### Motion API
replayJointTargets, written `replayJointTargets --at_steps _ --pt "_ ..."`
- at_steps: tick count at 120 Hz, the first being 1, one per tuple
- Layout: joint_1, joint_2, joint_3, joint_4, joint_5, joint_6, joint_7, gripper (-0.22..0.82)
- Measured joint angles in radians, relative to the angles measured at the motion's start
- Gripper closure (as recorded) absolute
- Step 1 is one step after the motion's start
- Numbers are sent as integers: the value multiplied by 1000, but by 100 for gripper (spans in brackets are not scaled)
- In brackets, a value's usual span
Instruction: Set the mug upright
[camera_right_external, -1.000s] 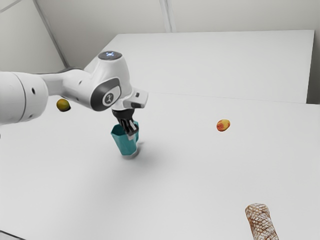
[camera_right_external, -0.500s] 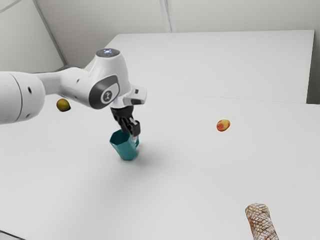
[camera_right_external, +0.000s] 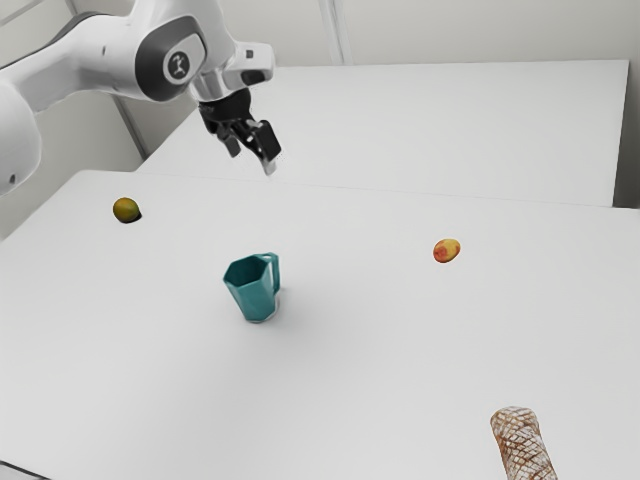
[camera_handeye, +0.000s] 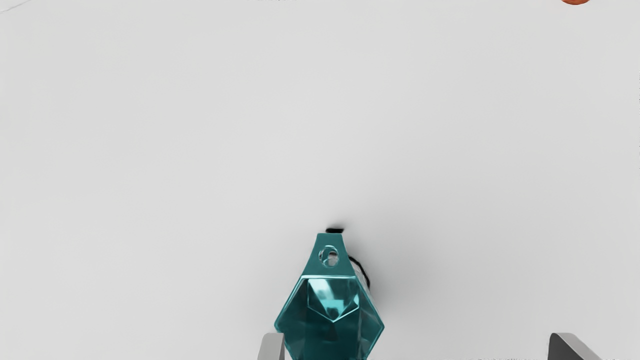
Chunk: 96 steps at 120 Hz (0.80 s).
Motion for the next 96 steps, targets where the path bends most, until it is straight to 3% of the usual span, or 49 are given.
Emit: replayJointTargets --at_steps 19,34,96 --pt "44 0 11 59 -53 -73 -12 1" --pt "20 -2 44 65 -66 -104 -19 1" --pt "20 -8 54 65 -70 -136 -42 0"
